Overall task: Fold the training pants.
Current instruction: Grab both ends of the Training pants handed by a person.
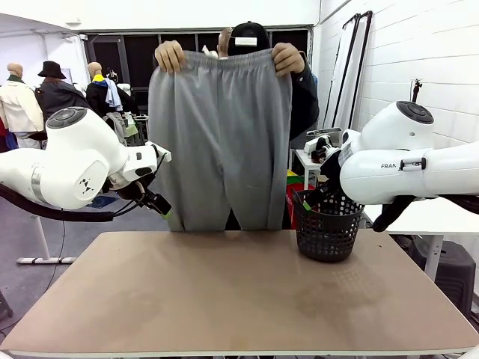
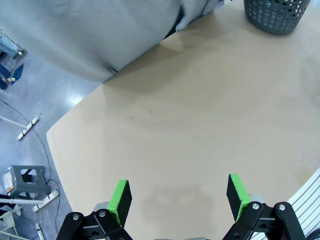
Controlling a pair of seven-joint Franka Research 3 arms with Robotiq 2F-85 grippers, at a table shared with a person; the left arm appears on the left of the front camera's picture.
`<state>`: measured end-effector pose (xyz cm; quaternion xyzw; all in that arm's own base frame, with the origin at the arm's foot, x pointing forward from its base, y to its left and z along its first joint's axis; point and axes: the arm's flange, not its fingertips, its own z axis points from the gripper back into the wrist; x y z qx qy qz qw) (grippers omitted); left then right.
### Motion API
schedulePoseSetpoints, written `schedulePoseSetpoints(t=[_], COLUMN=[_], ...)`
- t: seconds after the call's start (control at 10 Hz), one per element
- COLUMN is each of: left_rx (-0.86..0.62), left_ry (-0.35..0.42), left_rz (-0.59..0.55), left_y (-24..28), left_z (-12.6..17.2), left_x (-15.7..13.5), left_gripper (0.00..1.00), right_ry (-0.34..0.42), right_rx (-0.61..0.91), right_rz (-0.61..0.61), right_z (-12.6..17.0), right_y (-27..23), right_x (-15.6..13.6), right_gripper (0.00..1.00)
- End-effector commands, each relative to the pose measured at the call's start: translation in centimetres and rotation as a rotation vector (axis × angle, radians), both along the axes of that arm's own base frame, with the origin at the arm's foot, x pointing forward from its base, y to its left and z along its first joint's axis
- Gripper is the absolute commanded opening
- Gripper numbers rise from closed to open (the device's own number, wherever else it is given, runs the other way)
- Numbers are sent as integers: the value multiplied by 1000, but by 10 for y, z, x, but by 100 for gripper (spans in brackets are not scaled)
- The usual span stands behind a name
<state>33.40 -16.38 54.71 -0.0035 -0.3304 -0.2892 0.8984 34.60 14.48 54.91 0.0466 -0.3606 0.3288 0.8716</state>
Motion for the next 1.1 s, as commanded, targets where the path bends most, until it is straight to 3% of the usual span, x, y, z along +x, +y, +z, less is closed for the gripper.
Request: schedulePoseSetpoints(t=[0.0,1.0], left_rx=[7,7], left_ry=[-3,-3], left_rz=[-9,-9], left_y=[0,0], left_z=[0,0], left_x=[0,0], left_gripper=[100,100], right_ry=[-3,-3], right_rx=[1,1], right_rz=[0,0], right_z=[0,0], right_y=[0,0], right_x=[0,0], right_gripper=[100,100])
